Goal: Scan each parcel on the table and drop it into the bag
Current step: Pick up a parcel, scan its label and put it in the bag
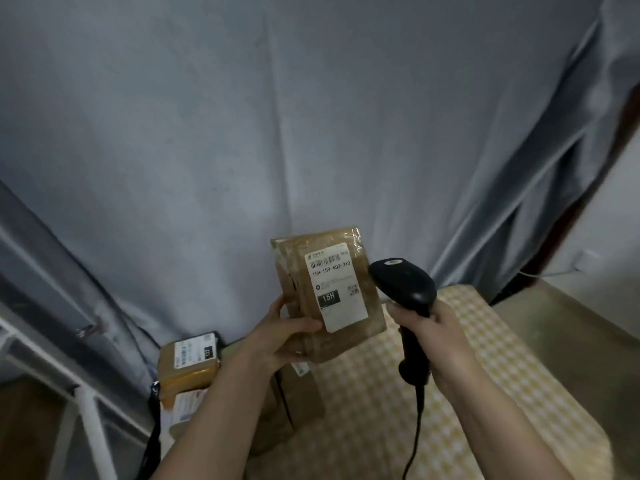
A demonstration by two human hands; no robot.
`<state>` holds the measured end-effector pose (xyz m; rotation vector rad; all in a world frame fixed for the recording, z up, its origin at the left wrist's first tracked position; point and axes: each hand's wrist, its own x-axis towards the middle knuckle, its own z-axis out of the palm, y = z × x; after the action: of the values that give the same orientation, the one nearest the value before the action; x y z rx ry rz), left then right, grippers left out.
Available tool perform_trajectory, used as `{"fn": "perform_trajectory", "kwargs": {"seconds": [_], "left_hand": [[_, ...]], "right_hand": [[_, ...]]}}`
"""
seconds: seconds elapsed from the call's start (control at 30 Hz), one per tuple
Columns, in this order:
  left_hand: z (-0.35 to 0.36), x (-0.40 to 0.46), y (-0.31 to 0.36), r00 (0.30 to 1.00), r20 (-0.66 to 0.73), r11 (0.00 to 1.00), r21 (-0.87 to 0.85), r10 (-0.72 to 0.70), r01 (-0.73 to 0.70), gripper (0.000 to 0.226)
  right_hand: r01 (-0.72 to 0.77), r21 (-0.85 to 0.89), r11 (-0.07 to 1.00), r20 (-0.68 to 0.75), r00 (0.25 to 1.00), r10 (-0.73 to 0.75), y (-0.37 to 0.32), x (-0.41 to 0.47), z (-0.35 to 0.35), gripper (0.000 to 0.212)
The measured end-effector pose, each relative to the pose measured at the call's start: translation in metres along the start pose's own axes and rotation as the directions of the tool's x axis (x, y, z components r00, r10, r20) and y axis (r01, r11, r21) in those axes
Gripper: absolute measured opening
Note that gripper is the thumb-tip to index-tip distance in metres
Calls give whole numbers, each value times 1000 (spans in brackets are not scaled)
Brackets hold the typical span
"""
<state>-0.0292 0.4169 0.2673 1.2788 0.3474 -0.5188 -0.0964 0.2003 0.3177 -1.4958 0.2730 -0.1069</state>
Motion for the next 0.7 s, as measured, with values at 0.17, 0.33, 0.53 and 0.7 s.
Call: {"fn": "perform_trajectory", "kwargs": {"seconds": [0.17,0.33,0.53,0.7], "left_hand": [[43,1,-26,999,38,997,79,-29,26,77],[128,9,-54,992,108,986,162,-58,40,86],[291,14,-121,948,286,966,252,-139,66,89],[419,12,-189,874,415,946,293,-253,135,77]], "right_hand": [[0,61,998,-76,997,5,4,-11,-51,12],[27,51,998,-137,990,-20,0,-32,-141,13],[-8,43,999,-319,947,22,2,-69,-295,12],[-75,43,996,-452,888,86,13,-102,-417,10]]}}
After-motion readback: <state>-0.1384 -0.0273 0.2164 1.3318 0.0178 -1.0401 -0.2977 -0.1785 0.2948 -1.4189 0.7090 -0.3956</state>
